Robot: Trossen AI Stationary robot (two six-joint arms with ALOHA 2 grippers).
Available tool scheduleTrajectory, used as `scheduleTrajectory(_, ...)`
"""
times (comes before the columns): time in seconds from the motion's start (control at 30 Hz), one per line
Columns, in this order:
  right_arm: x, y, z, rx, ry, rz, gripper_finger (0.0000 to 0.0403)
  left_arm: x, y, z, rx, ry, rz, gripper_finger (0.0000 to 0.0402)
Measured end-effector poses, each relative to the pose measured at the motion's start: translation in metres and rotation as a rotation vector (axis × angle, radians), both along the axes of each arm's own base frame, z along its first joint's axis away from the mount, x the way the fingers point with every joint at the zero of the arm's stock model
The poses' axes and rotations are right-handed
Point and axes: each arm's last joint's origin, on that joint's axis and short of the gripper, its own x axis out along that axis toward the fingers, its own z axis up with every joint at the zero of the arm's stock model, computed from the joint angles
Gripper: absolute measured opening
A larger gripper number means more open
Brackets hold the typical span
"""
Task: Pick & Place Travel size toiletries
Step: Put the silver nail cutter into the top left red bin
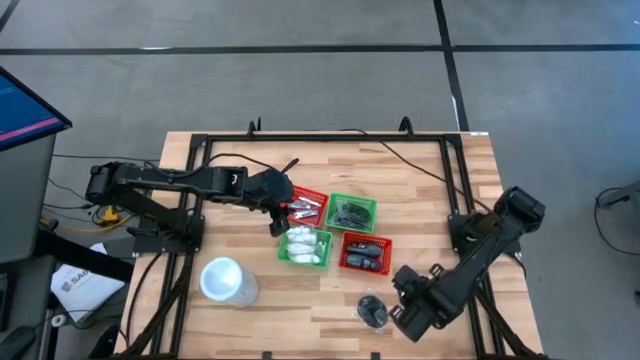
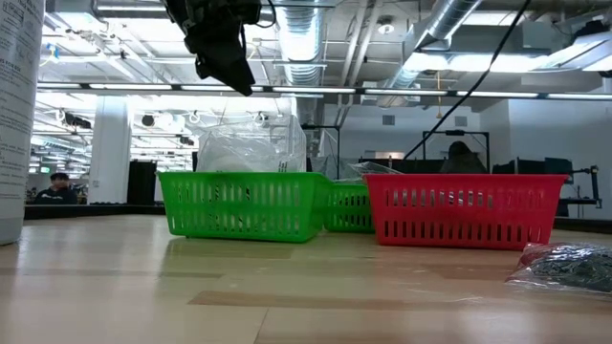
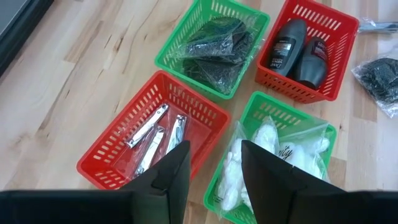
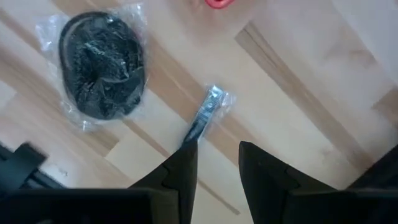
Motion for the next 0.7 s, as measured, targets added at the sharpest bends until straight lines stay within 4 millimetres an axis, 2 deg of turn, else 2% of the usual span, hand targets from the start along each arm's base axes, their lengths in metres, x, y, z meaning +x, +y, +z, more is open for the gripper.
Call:
scheduleTrajectory(0.43, 0.017, 0.026, -0.042, 0.061, 0.017, -0.09, 0.0108, 0.0, -0.005, 0.0, 0.006, -0.002, -0.024, 0.0131)
scheduleTrajectory(0.7, 0.002, 0.037, -0.043, 0.059, 0.031, -0.183, 0.0108, 0.001, -0.011, 0.0, 0.009, -0.003, -0.045, 0.0131)
